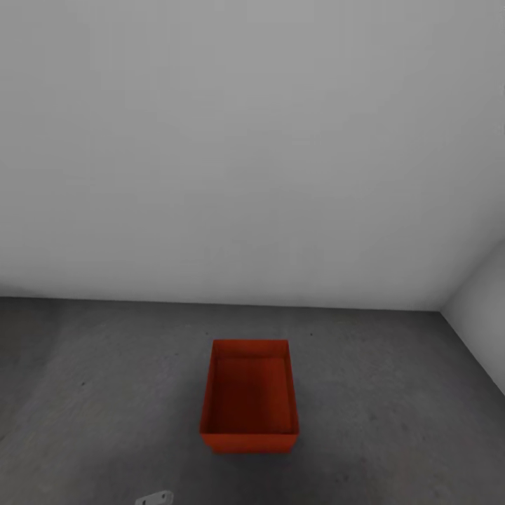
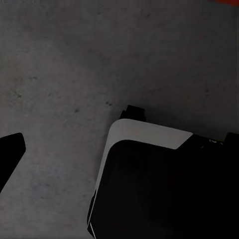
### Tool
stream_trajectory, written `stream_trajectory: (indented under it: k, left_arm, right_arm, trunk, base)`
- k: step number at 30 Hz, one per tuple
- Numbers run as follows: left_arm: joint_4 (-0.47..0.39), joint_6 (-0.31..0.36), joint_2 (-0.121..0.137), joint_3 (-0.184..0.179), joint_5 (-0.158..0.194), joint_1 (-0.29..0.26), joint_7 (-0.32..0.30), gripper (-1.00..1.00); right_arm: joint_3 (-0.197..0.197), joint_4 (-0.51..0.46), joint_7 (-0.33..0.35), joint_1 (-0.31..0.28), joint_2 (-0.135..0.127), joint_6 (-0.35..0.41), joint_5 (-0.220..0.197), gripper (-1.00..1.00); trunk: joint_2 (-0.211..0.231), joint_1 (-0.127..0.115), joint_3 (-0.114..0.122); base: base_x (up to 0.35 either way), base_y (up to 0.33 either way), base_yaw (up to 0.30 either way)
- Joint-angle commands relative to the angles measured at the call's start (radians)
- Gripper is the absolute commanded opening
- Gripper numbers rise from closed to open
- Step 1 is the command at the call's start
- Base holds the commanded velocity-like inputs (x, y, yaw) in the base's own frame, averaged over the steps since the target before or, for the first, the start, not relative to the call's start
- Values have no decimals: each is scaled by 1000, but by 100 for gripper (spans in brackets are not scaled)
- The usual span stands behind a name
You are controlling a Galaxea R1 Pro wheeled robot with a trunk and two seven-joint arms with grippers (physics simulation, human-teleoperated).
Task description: Move the two storage containers from the living room to the garage. In the garage, place one container on the floor and stack the other container on top of it (either order is fine).
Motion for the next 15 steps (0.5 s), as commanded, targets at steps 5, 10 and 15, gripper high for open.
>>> stream_trajectory:
  k: [5, 10, 15]
  left_arm:
    - [0, 1, -1, 7, 4, -1, 2, 100]
    - [1, 3, -2, 7, 5, -1, 2, 100]
    - [1, 8, -9, 7, 7, -1, 2, 100]
  right_arm:
    - [2, 4, -3, 5, 0, -5, 3, 100]
    - [2, 4, -3, 6, -1, -3, 3, 100]
    - [2, 4, -3, 7, -2, -3, 3, 100]
  trunk:
    - [-2, 1, 6]
    - [-2, 1, 14]
    - [-2, 1, 22]
  base:
    - [0, 0, 0]
    - [0, 0, 0]
    - [0, 0, 0]
